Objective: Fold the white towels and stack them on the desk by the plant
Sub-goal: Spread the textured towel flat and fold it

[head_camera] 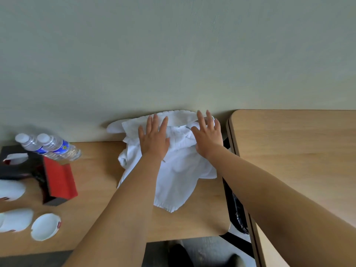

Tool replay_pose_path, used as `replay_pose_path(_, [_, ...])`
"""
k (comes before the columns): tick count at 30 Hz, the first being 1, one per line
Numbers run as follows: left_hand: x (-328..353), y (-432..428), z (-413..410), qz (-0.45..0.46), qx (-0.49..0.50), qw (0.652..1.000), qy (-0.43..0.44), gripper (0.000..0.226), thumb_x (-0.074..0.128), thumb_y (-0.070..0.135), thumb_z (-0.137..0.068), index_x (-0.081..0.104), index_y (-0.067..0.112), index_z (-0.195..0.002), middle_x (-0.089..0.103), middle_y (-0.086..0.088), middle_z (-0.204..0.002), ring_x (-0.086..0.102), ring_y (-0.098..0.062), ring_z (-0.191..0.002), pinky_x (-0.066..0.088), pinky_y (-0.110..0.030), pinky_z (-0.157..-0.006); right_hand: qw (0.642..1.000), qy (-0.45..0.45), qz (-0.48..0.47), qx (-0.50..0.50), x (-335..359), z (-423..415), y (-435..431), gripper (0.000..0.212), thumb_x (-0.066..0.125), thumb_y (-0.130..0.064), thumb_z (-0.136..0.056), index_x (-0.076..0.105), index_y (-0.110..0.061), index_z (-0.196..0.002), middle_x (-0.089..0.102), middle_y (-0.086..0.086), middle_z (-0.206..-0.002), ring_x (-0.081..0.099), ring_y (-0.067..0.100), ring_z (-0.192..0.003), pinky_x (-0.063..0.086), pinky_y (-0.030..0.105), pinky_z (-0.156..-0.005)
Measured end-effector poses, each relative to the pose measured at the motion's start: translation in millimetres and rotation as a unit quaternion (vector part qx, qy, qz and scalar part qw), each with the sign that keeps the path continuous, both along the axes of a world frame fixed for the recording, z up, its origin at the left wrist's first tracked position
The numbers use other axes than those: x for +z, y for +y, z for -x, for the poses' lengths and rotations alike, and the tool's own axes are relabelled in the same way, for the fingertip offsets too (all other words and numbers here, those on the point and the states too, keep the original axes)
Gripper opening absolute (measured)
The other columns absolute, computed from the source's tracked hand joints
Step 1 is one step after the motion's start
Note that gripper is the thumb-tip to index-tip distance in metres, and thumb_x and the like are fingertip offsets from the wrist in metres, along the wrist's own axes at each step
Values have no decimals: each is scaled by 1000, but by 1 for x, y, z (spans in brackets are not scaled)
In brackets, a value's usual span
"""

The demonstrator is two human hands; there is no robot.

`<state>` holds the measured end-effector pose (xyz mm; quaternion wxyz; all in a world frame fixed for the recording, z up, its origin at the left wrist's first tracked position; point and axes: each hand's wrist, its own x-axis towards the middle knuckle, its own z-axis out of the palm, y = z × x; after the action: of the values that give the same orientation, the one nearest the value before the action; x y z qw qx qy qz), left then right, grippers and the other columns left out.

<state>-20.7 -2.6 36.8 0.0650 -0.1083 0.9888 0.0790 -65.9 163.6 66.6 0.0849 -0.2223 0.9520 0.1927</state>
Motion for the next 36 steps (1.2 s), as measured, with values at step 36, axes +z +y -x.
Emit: replay_pose_path(36, [59, 26, -19, -295, 114, 944, 93, 19, 46, 10, -93, 50, 9, -111, 64, -11, -101, 58, -35, -95, 44, -39, -79, 855, -120, 455, -217, 64, 0, 33, 45, 38, -2, -87, 42, -15, -131, 61, 14, -114, 58, 34, -101, 49, 40, -83])
